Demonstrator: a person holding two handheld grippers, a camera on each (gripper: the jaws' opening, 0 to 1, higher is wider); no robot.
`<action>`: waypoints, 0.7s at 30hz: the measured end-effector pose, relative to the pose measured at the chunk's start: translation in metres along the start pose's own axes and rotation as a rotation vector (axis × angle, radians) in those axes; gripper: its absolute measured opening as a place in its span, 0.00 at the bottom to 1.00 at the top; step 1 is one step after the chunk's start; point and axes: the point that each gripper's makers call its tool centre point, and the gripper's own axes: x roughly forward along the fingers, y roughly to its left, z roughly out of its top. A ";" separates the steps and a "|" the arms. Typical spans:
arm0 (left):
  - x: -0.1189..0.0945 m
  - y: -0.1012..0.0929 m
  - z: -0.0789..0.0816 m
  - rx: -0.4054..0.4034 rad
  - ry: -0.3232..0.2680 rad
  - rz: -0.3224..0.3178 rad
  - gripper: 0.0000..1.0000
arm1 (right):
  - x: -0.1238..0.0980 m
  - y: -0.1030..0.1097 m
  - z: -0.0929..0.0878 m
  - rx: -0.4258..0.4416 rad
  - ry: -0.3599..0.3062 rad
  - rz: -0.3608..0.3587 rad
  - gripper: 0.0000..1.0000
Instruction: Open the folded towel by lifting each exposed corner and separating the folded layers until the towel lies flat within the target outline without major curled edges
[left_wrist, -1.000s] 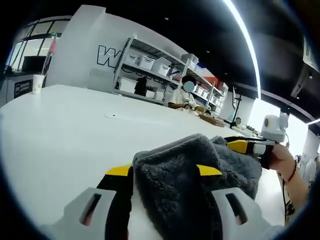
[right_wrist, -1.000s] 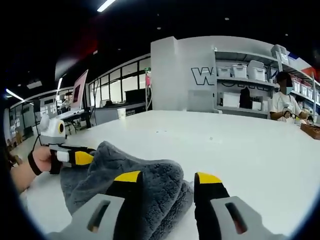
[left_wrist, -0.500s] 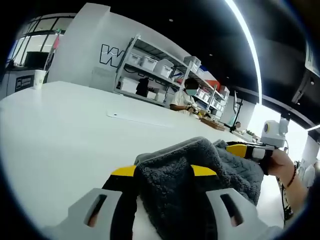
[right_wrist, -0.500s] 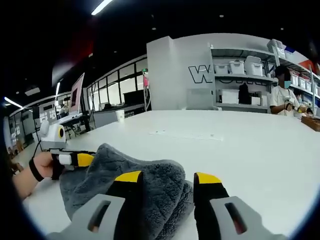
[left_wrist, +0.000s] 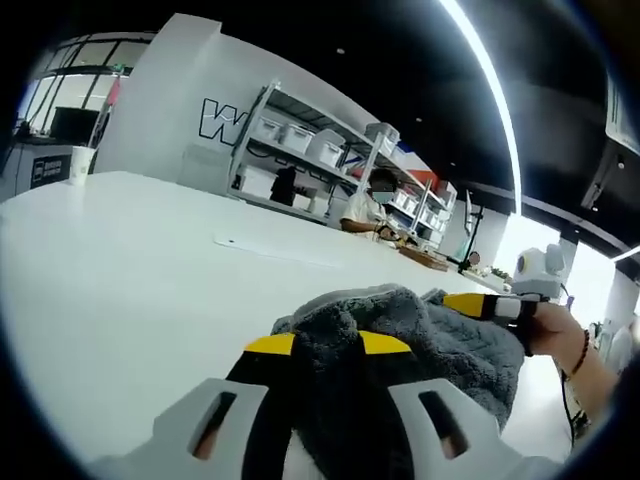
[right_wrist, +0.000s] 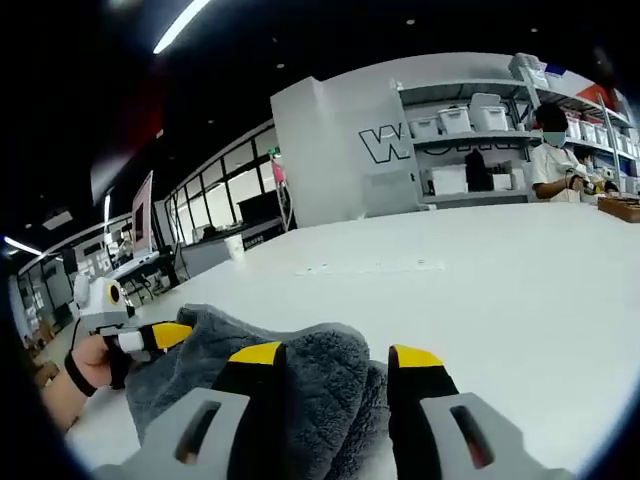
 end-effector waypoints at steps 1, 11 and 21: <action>0.000 0.000 0.000 -0.006 0.003 -0.004 0.18 | 0.000 0.000 0.000 0.004 0.001 0.003 0.35; 0.005 0.005 0.004 -0.008 -0.010 -0.010 0.16 | 0.006 0.001 0.000 0.030 0.004 0.009 0.29; 0.007 0.010 0.007 -0.018 -0.021 -0.017 0.15 | 0.003 0.004 0.000 0.037 0.000 0.018 0.11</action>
